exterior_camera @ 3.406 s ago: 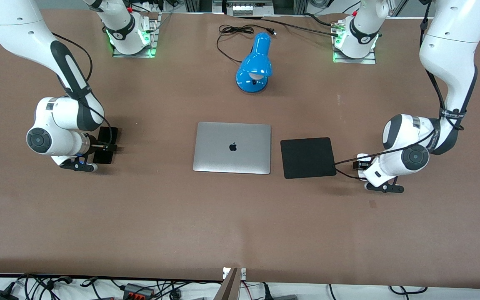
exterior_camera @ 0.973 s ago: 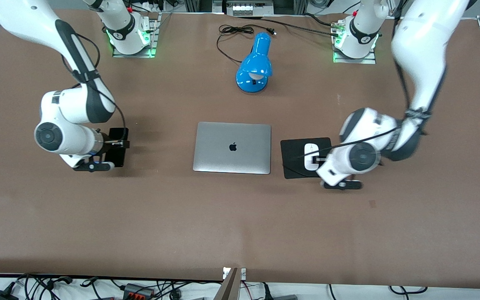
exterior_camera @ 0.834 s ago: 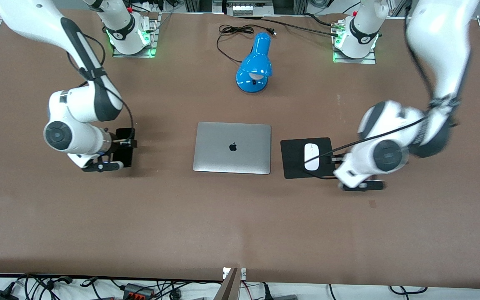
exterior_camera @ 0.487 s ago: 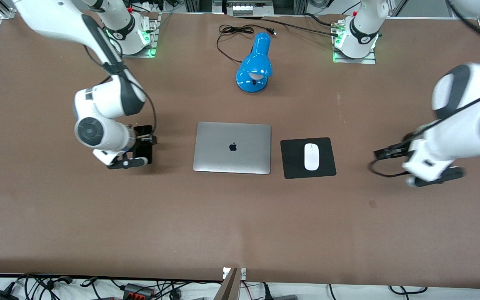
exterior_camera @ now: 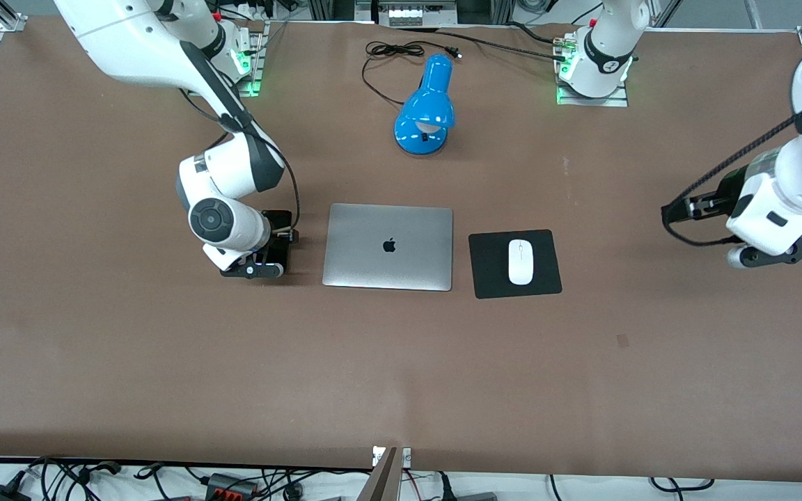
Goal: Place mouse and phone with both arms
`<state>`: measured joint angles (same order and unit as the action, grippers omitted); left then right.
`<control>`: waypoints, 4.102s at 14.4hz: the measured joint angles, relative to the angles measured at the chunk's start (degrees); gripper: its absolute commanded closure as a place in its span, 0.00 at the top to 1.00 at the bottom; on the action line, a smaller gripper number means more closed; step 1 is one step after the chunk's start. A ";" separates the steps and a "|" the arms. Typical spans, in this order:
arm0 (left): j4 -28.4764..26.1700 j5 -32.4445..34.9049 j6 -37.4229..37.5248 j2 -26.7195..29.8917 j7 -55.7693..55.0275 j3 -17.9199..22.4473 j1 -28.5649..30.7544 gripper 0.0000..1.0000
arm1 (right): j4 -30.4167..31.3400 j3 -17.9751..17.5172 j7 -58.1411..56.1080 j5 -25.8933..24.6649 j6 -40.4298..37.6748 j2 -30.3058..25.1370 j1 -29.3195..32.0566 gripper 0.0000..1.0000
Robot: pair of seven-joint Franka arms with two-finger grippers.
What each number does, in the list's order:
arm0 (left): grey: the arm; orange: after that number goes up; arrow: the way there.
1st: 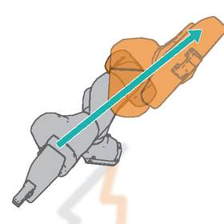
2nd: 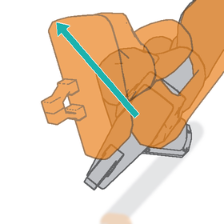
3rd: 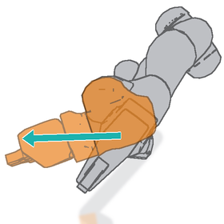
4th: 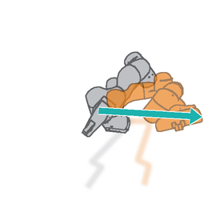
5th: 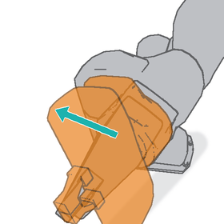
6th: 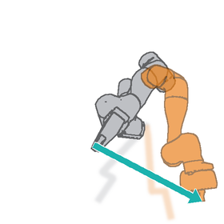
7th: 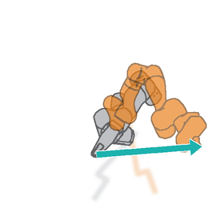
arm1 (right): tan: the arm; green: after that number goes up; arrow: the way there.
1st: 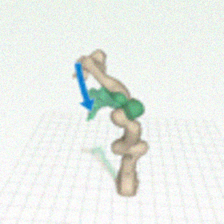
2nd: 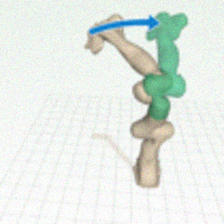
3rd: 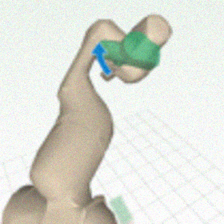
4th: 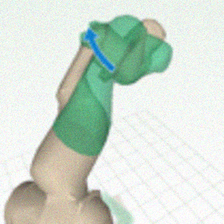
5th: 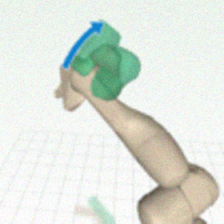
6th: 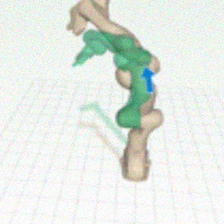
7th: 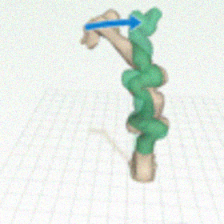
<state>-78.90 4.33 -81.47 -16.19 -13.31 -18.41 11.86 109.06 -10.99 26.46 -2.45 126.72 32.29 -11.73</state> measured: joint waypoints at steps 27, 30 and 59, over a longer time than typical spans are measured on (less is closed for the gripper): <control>-6.36 -5.75 -8.80 6.09 4.25 7.47 -9.14 1.00 | -12.54 0.65 2.77 0.06 -10.47 -3.48 -3.10 1.00; -6.39 -5.75 -8.95 6.09 4.21 6.82 -9.18 1.00 | -21.22 0.82 -1.36 0.06 -21.13 -5.83 -0.51 1.00; -7.02 -5.53 -5.28 9.99 0.76 6.71 -4.56 1.00 | -15.58 13.57 -29.01 1.31 -27.15 -28.79 11.75 1.00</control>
<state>-85.93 -1.19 -86.75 -6.20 -12.55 -11.70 7.30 93.48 2.57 -2.56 -1.14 99.57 3.50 0.02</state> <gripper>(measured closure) 0.000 0.000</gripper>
